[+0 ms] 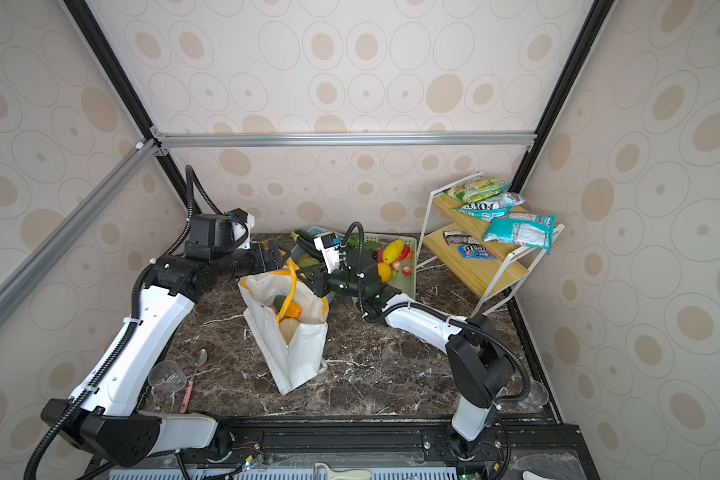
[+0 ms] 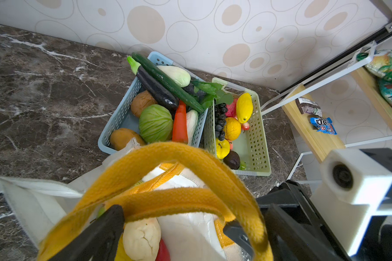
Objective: Place the food into the grocery bag and tie it
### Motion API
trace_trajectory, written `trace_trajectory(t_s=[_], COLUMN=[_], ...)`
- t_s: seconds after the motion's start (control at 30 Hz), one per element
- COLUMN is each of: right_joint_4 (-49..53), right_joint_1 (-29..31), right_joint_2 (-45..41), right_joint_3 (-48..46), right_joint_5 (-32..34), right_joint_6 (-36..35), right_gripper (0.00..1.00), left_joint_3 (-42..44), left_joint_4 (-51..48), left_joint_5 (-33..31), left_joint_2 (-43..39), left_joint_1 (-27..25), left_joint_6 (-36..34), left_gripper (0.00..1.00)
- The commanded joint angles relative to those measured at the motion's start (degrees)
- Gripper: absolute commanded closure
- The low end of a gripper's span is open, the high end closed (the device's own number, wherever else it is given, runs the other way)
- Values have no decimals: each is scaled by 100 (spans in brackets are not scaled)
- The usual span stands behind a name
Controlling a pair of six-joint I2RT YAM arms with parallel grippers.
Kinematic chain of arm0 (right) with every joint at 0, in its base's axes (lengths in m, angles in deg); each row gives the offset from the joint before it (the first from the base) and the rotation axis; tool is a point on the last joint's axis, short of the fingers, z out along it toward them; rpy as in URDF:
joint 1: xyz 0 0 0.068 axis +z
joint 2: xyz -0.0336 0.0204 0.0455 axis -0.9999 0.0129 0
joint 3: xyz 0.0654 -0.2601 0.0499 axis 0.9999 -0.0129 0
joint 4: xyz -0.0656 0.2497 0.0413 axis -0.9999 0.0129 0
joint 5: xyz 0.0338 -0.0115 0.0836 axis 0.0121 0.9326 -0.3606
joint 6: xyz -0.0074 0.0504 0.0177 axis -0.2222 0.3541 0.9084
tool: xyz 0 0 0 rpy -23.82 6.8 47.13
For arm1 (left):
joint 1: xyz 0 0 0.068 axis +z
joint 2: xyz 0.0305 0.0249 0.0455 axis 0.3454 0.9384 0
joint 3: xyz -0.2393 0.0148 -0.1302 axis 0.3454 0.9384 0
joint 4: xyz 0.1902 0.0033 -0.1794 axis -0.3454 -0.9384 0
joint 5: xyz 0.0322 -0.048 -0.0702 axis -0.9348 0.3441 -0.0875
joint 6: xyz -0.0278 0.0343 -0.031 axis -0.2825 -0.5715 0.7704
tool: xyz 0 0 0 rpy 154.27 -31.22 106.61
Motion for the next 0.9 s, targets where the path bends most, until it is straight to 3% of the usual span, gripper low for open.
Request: trace_trajectory(t_s=[0.0,0.13,0.3,0.5,0.63,0.87], right_joint_4=[-36,-16,-34,-70,-31,70], right_joint_1=[24,24,28,49,110,192], right_joint_2=[20,7,-10,-41,-132,-160], right_joint_3=[72,59,93,94,64,59], right_joint_5=[48,63,83,-26,-69,-100], right_joint_6=[-23,-41,-32,5,-108,-205], right_gripper=[83,83,83,83,83,83], left_joint_3=[-87,23,79,786,1337,1717], left_joint_4=[-65,310,7,-29,623,1303], left_joint_5=[-120,168,-87,-368,136,114], left_joint_2=[-181,-436,-371,-816,-1087,-1381], left_joint_1=[-30,-25,-29,-30,-26,-24], left_joint_6=[-45,1,-50,44,772,1738], left_gripper=[1,1,2,18,13,12])
